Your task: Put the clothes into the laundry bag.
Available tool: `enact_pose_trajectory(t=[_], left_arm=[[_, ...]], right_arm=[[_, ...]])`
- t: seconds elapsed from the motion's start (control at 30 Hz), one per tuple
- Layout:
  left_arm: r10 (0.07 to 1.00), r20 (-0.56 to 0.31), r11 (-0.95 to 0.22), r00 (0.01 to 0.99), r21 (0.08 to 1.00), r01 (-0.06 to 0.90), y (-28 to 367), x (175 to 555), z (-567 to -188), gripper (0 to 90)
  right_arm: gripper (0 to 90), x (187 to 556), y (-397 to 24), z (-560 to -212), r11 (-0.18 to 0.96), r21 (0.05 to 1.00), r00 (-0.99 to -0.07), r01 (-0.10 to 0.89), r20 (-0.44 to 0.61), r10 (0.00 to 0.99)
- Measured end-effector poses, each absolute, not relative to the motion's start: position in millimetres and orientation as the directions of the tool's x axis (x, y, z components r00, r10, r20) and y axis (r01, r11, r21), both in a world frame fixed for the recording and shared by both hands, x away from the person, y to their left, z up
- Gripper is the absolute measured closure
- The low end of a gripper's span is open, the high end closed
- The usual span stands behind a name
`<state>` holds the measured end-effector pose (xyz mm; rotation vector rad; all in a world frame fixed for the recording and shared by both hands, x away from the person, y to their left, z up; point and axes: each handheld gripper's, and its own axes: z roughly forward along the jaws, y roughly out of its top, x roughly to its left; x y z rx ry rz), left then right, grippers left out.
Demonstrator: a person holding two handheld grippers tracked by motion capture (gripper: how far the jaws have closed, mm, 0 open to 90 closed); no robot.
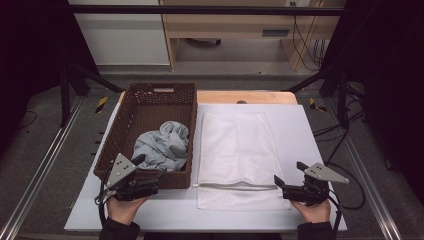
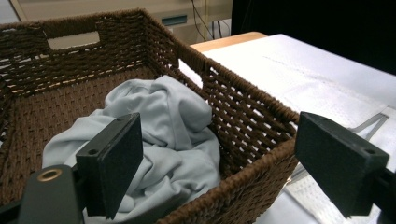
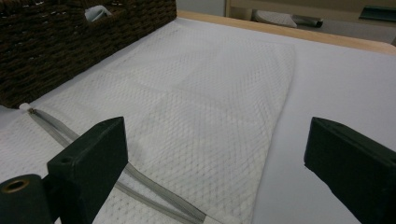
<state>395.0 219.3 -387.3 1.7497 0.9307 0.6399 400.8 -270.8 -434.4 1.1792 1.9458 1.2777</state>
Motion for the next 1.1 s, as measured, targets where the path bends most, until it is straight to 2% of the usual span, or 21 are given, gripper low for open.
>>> enact_pose_trajectory(t=[0.47, 0.57, 0.9, 1.1], left_arm=[[0.837, 0.024, -0.200, 0.547, 0.943, 0.265, 216.0, 404.6, -366.5, 14.9], [0.845, 0.056, -0.226, 0.532, 0.939, 0.261, 213.9, 416.0, -360.4, 14.9], [0.855, 0.072, -0.244, 0.514, 0.930, 0.275, 217.2, 453.1, -346.5, 17.7], [0.867, 0.133, -0.302, 0.480, 0.907, 0.294, 218.2, 481.9, -341.1, 19.0]], right_arm=[[6.0, 400.0, -255.8, -432.8, 0.193, 0.905, -0.492, 0.379, 0.021, 0.870], [6.0, 400.0, -254.8, -431.6, 0.193, 0.905, -0.493, 0.379, 0.020, 0.870], [5.8, 401.7, -258.5, -432.6, 0.185, 0.902, -0.482, 0.390, 0.029, 0.875], [5.4, 402.3, -258.7, -433.7, 0.184, 0.898, -0.478, 0.399, 0.032, 0.878]])
